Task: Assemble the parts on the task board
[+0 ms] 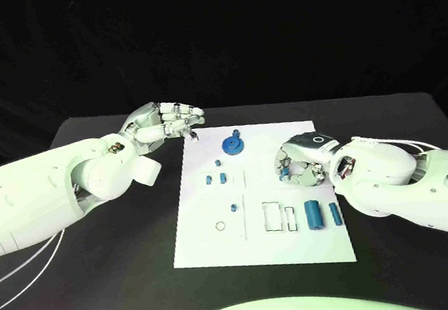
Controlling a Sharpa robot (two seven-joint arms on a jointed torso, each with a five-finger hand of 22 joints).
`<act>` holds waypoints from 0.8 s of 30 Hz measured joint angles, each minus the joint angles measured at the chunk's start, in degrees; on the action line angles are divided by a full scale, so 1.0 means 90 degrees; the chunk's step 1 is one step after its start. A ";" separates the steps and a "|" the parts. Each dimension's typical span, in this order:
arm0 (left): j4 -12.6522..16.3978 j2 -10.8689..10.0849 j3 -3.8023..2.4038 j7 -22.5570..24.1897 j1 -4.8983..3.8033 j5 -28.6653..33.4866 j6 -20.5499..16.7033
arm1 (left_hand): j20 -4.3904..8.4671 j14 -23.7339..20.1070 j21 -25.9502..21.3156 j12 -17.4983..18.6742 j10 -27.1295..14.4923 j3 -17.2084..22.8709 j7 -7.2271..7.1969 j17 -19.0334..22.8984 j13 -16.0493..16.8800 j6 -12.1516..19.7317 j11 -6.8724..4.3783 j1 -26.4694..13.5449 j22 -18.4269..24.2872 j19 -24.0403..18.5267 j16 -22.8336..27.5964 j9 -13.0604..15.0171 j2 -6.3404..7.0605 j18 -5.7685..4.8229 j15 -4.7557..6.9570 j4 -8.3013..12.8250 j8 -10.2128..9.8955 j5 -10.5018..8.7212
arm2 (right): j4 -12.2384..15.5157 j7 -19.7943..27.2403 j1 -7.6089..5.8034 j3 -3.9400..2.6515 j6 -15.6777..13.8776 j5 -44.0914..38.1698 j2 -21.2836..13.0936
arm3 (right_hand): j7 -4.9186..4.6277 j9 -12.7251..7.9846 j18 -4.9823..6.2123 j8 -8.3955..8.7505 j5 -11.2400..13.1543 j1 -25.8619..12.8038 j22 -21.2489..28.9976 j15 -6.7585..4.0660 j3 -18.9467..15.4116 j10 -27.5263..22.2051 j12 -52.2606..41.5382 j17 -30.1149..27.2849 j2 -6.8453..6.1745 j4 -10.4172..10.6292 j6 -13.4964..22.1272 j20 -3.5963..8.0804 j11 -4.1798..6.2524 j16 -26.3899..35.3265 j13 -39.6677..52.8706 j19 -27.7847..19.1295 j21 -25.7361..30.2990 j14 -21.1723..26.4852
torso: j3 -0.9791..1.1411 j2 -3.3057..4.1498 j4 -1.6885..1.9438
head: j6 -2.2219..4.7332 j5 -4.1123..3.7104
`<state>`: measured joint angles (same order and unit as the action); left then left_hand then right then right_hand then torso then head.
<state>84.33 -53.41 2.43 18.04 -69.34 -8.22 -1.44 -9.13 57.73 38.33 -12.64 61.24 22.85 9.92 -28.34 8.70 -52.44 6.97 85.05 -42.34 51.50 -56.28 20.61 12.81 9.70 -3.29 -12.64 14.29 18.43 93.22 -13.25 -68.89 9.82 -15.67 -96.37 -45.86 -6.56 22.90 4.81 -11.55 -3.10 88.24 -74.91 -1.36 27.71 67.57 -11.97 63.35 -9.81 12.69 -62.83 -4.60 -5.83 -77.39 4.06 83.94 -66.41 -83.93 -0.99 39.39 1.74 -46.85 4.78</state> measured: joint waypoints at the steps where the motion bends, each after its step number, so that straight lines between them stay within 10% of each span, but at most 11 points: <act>1: 0.0000 0.0000 0.0000 -0.0001 0.0000 0.0000 0.0000 | 0.0000 0.0000 0.0000 0.0000 0.0000 0.0000 0.0000 0.0000 0.0000 0.0000 0.0000 0.0000 0.0000 0.0000 0.0000 0.0000 0.0000 0.0000 0.0000 0.0000 0.0000 0.0000 | 0.0010 0.0000 0.0001 0.0001 -0.0036 -0.0009 -0.0004 | 0.0005 0.0008 -0.0001 -0.0001 0.0002 0.0000 0.0000 0.0000 0.0008 0.0001 -0.0001 0.0002 0.0000 -0.0008 -0.0005 0.0014 -0.0001 0.0000 0.0000 0.0014 -0.0024 0.0000 | -0.0001 -0.0001 0.0000 | -0.0001 0.0003; 24: -0.0042 0.0057 0.0000 -0.0005 0.0001 0.0000 0.0012 | 0.0000 0.0000 0.0000 0.0000 0.0000 0.0000 0.0000 0.0002 -0.0005 0.0000 0.0000 0.0000 -0.0005 0.0000 0.0000 0.0001 0.0000 0.0001 0.0000 0.0000 0.0000 0.0000 | 0.1313 -0.0021 -0.0318 -0.0127 -0.0562 -0.0014 -0.0216 | -0.0012 0.0077 0.0000 -0.0071 0.0042 0.0000 -0.0004 -0.0022 0.0008 0.0048 -0.0049 0.0028 0.0000 -0.0009 0.0012 0.0044 -0.0048 -0.0025 0.0000 -0.0004 -0.0104 -0.0023 | -0.0009 -0.0012 -0.0007 | -0.0005 0.0086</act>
<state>83.95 -52.89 2.43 17.99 -69.34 -8.22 -1.33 -9.13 57.73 38.33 -12.64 61.24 22.85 9.92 -28.33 8.65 -52.44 6.97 85.05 -42.38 51.50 -56.28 20.61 12.81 9.71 -3.29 -12.64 14.29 18.43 105.04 -13.44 -71.75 8.68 -20.73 -96.50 -47.81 -6.67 23.60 4.81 -12.19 -2.73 88.25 -74.95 -1.55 27.78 67.99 -12.41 63.60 -9.81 12.61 -62.72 -4.20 -6.26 -77.61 4.06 83.90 -67.34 -84.14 -1.07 39.28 1.68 -46.90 5.56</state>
